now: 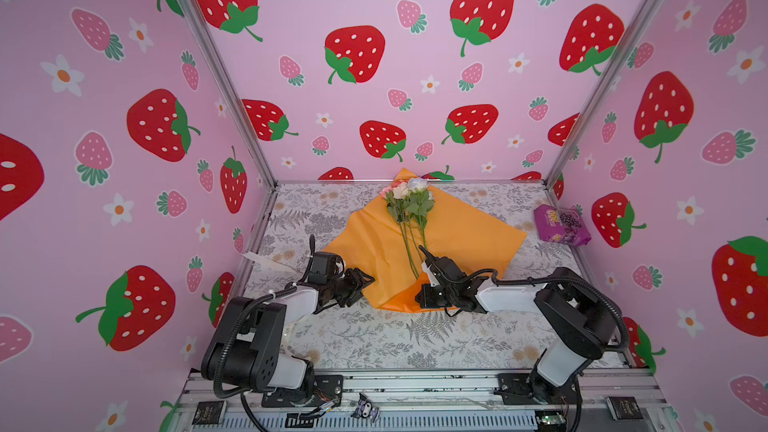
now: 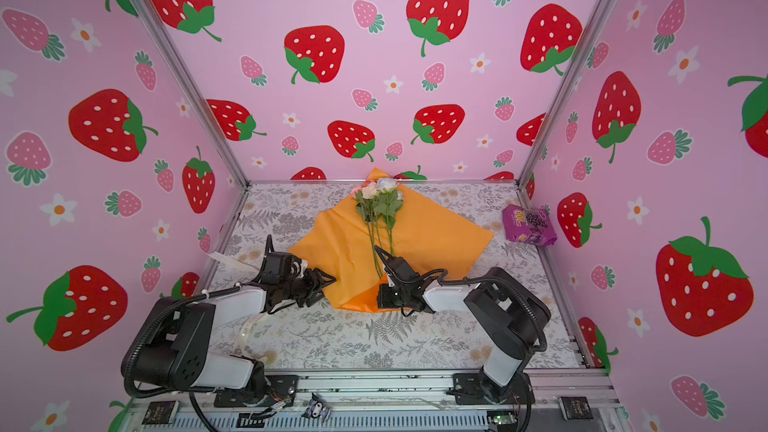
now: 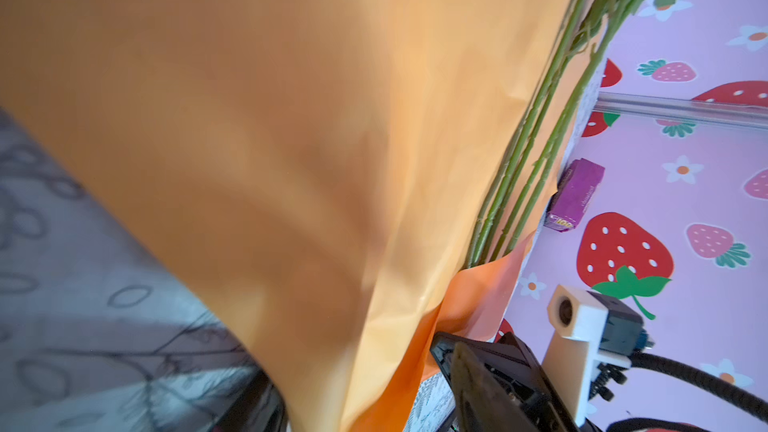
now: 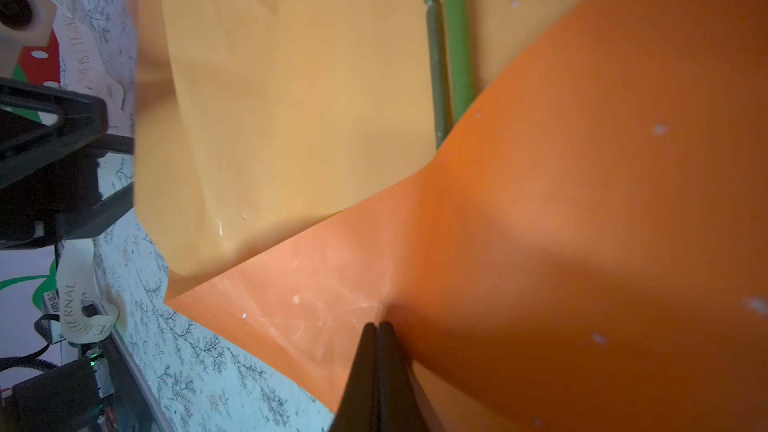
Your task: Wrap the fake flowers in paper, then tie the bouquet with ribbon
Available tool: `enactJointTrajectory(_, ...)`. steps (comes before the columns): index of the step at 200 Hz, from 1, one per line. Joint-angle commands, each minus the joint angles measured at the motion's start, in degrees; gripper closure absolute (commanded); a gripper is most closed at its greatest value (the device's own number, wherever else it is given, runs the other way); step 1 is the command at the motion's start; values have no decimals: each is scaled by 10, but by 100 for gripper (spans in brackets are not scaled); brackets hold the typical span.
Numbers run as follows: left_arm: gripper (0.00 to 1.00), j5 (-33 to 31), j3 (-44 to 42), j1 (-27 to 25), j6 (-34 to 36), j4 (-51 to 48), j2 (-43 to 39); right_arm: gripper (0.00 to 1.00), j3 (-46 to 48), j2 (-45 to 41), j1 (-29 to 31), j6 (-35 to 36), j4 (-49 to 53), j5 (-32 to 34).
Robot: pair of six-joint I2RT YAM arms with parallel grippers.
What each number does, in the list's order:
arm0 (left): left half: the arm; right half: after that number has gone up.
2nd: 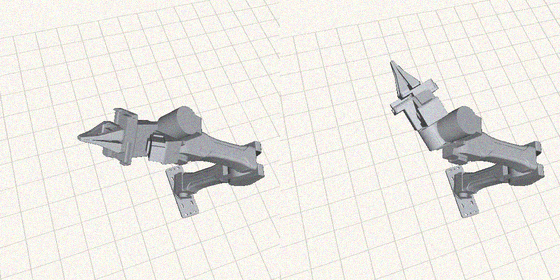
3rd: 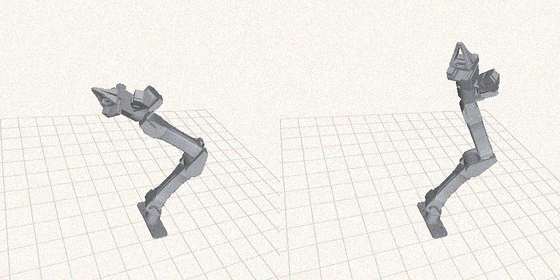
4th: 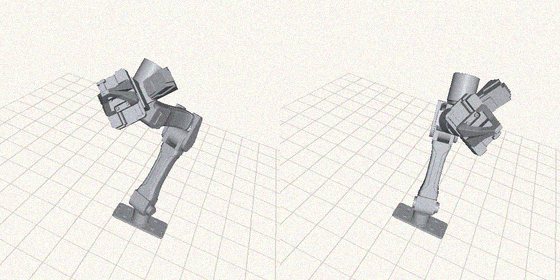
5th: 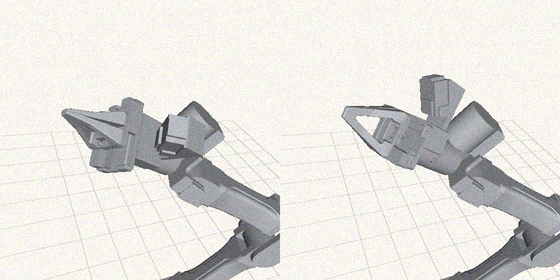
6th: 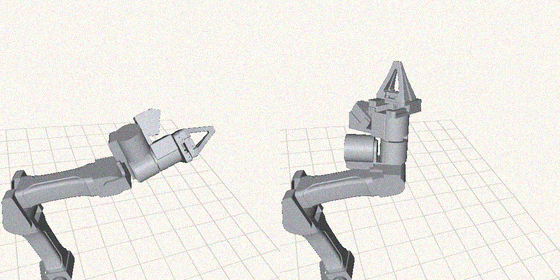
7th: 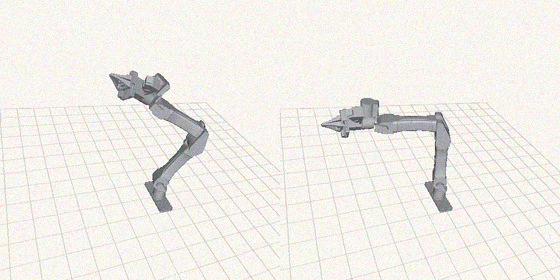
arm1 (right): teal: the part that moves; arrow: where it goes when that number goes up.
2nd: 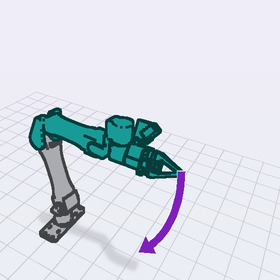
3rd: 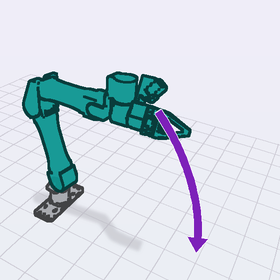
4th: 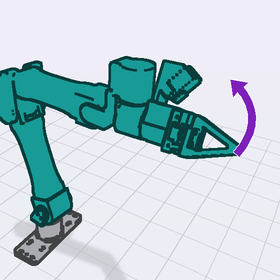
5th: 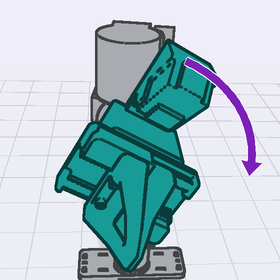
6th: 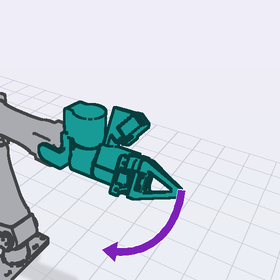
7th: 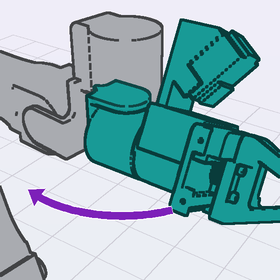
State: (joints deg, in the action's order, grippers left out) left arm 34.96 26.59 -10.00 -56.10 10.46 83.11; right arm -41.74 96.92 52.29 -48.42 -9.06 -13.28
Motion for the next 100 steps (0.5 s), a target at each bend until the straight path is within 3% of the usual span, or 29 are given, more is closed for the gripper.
enactJointTrajectory(1, 35, -13, -31, 4, -44, 37, 20, 100, 16, 20, 3, -10, 40, 20)
enactJointTrajectory(58, 32, -24, -23, 36, -68, 117, 1, 100, 17, 18, 3, -10, 37, 17)
enactJointTrajectory(100, 42, -50, -14, 30, -27, 59, -61, 100, 18, 20, 3, -13, 34, 15)
